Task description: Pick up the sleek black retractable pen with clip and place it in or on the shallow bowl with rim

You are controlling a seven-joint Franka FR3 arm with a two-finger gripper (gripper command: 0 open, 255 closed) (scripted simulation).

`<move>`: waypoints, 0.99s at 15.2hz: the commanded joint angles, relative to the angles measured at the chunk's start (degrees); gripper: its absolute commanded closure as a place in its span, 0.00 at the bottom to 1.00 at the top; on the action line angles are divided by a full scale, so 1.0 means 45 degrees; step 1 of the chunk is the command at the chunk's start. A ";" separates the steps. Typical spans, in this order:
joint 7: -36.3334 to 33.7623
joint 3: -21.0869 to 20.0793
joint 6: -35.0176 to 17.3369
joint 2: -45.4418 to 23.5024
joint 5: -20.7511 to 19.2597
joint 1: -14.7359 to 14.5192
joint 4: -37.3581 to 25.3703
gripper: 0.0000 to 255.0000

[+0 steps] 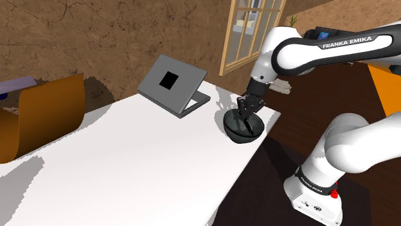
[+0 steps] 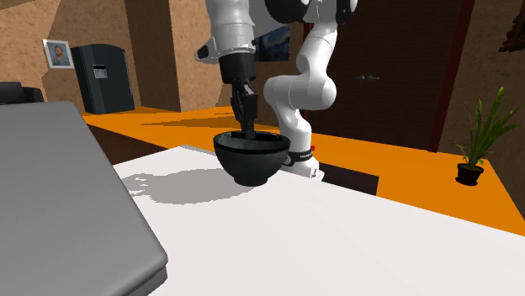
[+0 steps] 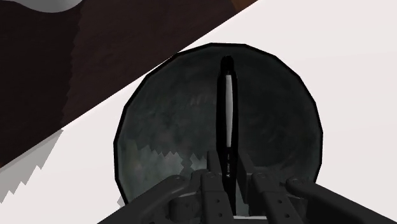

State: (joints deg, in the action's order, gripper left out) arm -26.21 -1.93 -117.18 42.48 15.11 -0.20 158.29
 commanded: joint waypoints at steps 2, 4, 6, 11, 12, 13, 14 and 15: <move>0.0005 -0.0004 -0.0034 -0.0010 0.0008 -0.0005 0.0024 1.00; 0.0004 -0.0004 -0.0034 -0.0010 0.0008 -0.0005 0.0024 1.00; 0.0004 -0.0004 -0.0035 -0.0011 0.0008 -0.0006 0.0024 0.00; 0.0004 -0.0004 -0.0034 -0.0011 0.0008 -0.0006 0.0023 0.00; -0.0027 0.0077 0.0469 0.0162 -0.0109 0.0068 -0.0299 0.00; -0.0054 0.0158 0.0958 0.0304 -0.0219 0.0134 -0.0638 0.00; -0.0078 0.0238 0.1434 0.0419 -0.0321 0.0194 -0.0991 0.00; -0.0095 0.0300 0.1800 0.0490 -0.0395 0.0238 -0.1280 0.00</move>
State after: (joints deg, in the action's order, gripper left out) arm -26.38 -0.75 -111.01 44.05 13.62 0.74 153.76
